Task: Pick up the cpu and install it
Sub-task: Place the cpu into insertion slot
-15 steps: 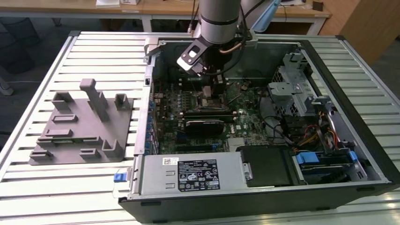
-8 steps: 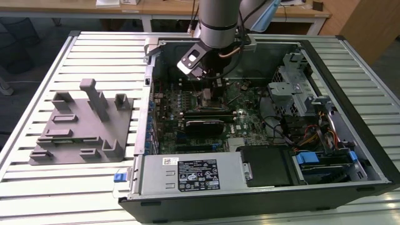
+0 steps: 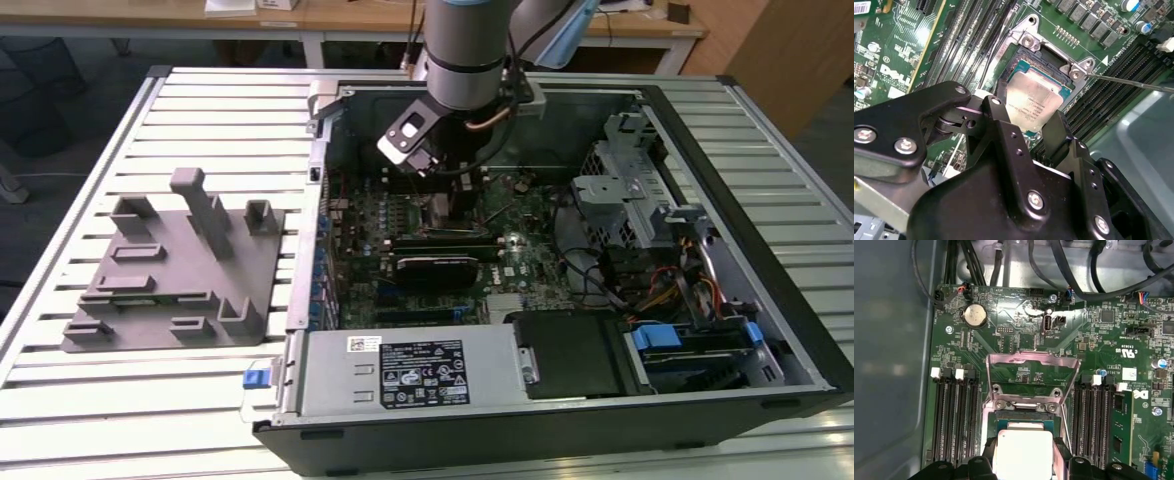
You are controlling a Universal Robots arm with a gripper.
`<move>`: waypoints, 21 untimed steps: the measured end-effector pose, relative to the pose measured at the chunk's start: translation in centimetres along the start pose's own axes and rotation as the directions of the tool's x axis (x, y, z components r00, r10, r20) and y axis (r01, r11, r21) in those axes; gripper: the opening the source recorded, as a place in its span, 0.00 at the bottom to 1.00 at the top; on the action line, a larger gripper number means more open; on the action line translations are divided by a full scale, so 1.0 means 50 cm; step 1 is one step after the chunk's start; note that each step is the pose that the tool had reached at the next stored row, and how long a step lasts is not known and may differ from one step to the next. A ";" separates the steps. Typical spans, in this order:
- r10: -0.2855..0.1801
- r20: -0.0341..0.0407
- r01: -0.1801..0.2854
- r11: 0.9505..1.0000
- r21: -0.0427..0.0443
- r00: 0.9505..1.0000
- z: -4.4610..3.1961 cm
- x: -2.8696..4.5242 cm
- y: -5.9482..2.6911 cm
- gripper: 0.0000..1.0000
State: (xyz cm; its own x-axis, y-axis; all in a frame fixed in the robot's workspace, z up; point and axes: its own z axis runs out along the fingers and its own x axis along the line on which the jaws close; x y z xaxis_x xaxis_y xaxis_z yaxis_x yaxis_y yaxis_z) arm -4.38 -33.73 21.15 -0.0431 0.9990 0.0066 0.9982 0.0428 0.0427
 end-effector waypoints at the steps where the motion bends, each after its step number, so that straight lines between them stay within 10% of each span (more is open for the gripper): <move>1: 0.001 0.000 -0.001 1.000 0.000 1.000 0.002 0.000 0.000 0.53; 21: 0.027 0.001 -0.027 1.000 0.000 1.000 0.028 0.000 -0.003 0.53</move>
State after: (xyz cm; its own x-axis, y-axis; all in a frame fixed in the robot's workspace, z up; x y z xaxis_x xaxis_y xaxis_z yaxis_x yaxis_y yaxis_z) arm -4.48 -33.73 19.72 -0.0165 0.9998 0.0065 0.9990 0.0163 0.0427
